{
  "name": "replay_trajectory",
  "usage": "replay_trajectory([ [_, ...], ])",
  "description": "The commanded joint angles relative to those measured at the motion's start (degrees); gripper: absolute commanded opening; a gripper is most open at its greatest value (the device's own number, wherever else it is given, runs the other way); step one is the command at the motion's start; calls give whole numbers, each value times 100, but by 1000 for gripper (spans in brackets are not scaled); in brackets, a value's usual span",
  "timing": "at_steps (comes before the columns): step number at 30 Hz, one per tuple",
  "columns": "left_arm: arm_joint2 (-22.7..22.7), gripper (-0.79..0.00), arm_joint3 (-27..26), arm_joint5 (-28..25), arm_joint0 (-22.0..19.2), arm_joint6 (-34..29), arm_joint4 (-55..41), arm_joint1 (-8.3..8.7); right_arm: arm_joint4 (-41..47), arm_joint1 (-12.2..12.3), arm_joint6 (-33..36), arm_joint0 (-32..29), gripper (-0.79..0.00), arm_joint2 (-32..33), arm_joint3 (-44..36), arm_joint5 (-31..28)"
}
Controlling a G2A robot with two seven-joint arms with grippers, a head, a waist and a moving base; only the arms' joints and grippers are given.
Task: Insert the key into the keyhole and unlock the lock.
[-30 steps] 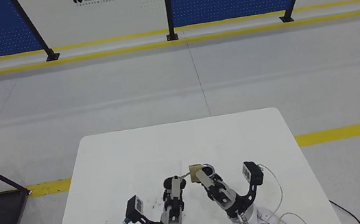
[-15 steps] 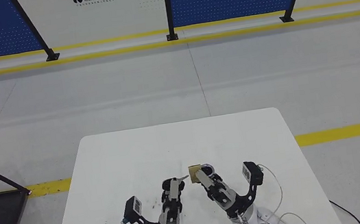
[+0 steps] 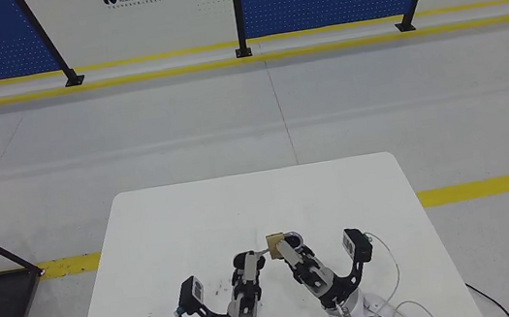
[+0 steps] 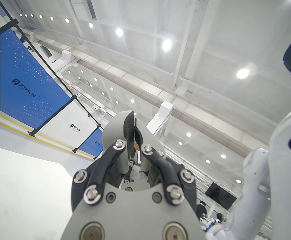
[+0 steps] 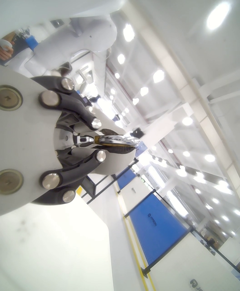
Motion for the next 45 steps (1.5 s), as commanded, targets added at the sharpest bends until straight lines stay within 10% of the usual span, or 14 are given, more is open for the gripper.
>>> replay_trajectory([
  [1,-5,-785,-3,11,2,-20,1,-4,20,-2,58,3,-785,-7,-27,75],
  [21,-5,-785,4,57,18,-208,1,-45,46,-6,457,-47,-785,37,-163,139],
  [24,-9,-533,5,55,18,-207,-9,-52,47,-10,443,-55,-785,49,-166,128],
  [27,-15,-468,10,52,24,-212,-18,-57,45,-15,426,-61,-785,56,-163,123],
  [45,-190,-539,112,-178,81,-244,146,-36,236,-9,487,-126,-785,220,-168,26],
])
